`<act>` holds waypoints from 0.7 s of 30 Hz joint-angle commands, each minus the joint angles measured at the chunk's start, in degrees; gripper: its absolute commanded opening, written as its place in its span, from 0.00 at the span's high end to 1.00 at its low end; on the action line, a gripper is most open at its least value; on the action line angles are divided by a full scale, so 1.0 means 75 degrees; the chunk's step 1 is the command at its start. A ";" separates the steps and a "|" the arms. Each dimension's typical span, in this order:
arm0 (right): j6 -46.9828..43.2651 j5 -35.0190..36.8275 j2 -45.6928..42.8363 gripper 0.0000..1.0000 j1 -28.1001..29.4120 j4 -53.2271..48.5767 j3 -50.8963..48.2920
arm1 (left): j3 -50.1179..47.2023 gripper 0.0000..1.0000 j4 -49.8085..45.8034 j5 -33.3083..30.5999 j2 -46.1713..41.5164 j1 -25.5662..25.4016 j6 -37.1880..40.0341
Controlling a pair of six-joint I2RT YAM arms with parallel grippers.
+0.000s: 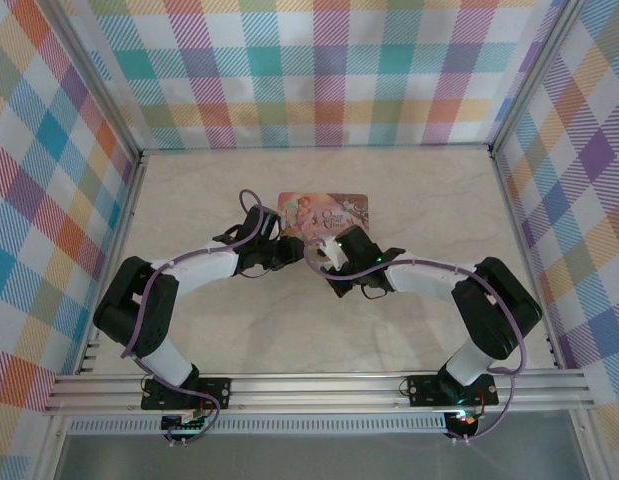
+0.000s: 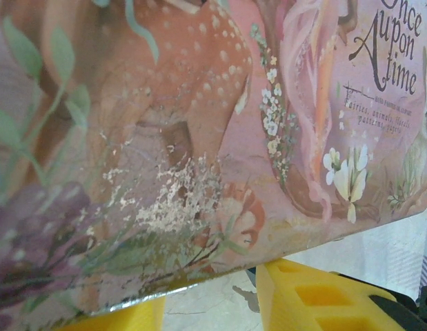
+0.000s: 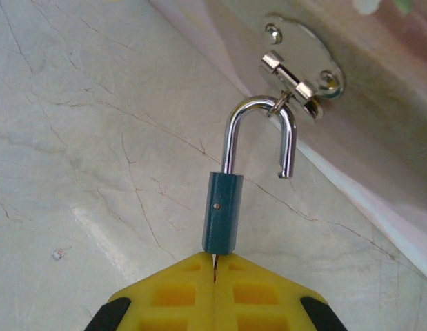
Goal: Unlock the padlock with the key
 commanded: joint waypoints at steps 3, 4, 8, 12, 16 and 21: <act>-0.0226 -0.0268 -0.0041 1.00 0.0034 -0.0235 0.0088 | 0.0177 0.61 -0.0002 -0.0226 -0.0231 0.0225 0.0117; -0.0247 -0.0267 -0.0066 1.00 0.0034 -0.0241 0.0095 | 0.0180 0.61 -0.0002 -0.0212 -0.0249 0.0244 0.0129; -0.0333 -0.0210 -0.0117 1.00 0.0034 -0.0364 0.0159 | 0.0165 0.61 -0.0109 -0.0287 -0.0311 0.0264 0.0263; -0.0400 -0.0275 -0.0156 1.00 0.0046 -0.0364 0.0181 | 0.0094 0.61 -0.0048 -0.0368 -0.0383 0.0351 0.0394; -0.0726 -0.0265 -0.0001 1.00 0.0125 -0.0399 0.0337 | 0.0096 0.61 0.0042 -0.0446 -0.0439 0.0492 0.0576; -0.0816 -0.0139 0.0152 1.00 0.0163 -0.0377 0.0502 | -0.0040 0.61 0.0055 -0.0116 -0.0779 0.0505 0.0688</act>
